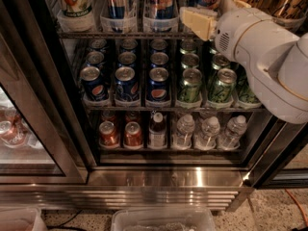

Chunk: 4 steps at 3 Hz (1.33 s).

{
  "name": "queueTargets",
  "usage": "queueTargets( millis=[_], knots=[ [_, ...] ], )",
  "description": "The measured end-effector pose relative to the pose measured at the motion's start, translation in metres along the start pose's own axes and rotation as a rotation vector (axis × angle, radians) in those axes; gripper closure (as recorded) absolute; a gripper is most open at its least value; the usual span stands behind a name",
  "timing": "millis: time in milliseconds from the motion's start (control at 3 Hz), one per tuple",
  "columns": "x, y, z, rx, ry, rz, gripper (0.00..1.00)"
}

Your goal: Pick redbull can from top shelf of fridge

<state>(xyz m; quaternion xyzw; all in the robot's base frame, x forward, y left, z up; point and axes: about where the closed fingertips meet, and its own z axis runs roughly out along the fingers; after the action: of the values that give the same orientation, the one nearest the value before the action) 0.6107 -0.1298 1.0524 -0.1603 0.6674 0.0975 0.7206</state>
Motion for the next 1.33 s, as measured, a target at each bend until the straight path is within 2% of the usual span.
queueTargets(
  millis=[1333],
  knots=[
    [-0.013,-0.016,0.010,0.034,-0.038,0.023,0.30]
  ],
)
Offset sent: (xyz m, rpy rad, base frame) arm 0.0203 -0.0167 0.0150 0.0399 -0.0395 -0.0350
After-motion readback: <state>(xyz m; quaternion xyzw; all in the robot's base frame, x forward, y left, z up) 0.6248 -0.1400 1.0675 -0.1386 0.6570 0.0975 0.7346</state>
